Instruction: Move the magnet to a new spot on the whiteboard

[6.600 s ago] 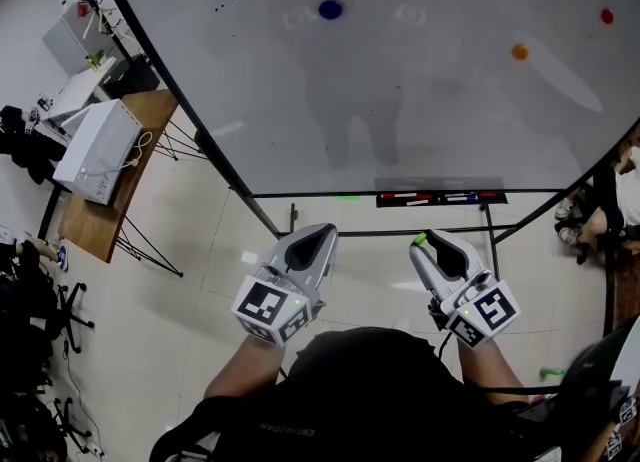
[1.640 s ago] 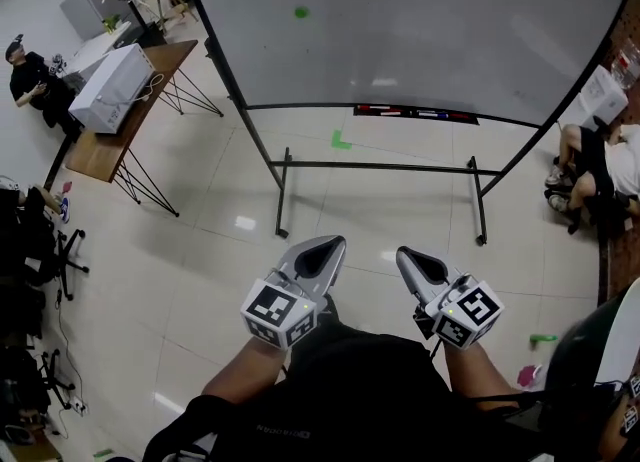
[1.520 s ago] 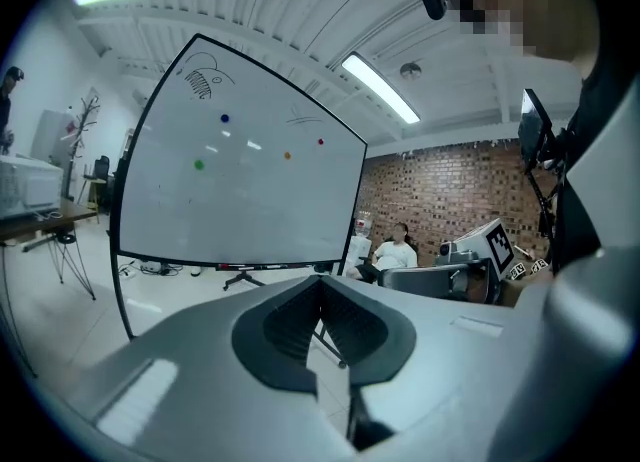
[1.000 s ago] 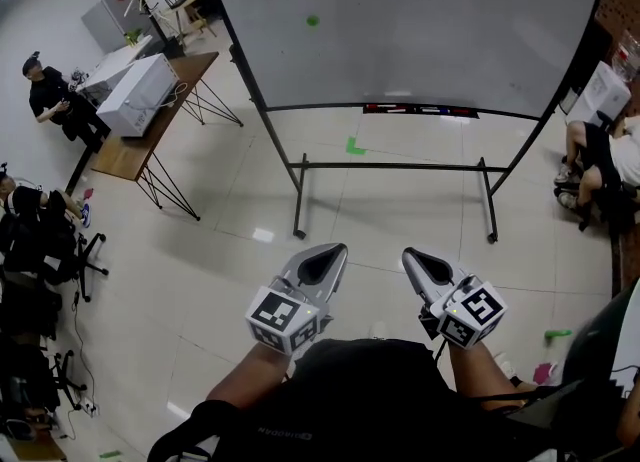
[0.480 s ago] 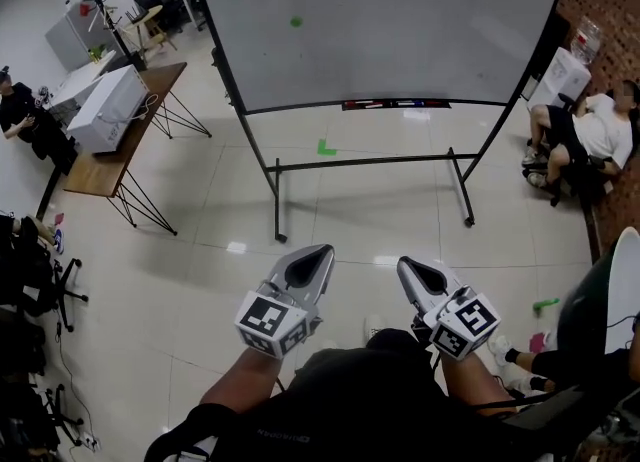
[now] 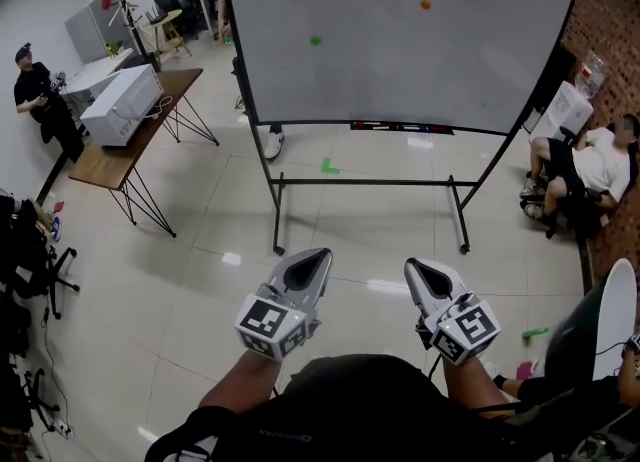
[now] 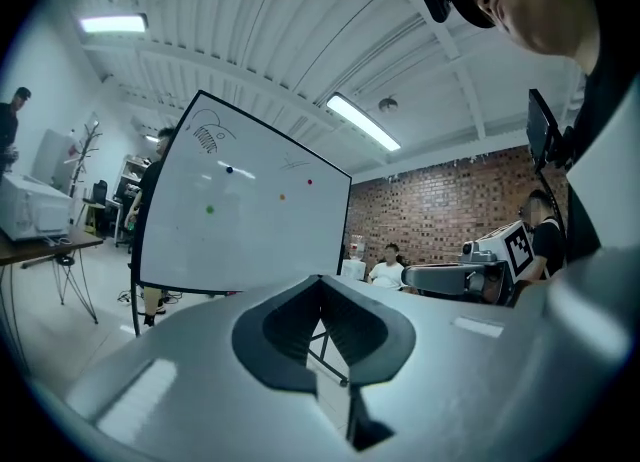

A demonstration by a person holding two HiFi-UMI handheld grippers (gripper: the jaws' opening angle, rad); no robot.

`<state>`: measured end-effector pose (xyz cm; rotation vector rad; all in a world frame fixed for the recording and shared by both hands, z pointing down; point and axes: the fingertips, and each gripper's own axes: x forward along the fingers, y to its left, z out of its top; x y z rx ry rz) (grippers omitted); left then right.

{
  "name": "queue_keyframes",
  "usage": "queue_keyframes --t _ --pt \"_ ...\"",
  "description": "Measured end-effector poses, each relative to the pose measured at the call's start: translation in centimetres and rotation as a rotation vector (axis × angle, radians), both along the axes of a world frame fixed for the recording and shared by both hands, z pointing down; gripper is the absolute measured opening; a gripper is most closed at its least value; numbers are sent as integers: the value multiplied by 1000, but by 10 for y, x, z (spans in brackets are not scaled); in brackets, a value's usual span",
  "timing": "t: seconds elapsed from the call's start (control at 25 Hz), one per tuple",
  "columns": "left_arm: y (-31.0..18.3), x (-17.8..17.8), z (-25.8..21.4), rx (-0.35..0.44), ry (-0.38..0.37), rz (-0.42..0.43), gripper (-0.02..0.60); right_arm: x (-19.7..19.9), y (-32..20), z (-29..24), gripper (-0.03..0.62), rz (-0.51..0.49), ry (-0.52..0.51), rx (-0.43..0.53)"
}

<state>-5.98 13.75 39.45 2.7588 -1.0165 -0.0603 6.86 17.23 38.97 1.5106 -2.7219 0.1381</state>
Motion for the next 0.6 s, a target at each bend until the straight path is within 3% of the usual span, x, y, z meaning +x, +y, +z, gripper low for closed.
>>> queue_keyframes --t 0.24,0.6 --pt "9 27 -13 34 39 -30 17 26 0 -14 2 -21 18 41" --pt "23 51 0 -9 0 -46 17 48 11 -7 2 -53 -15 35"
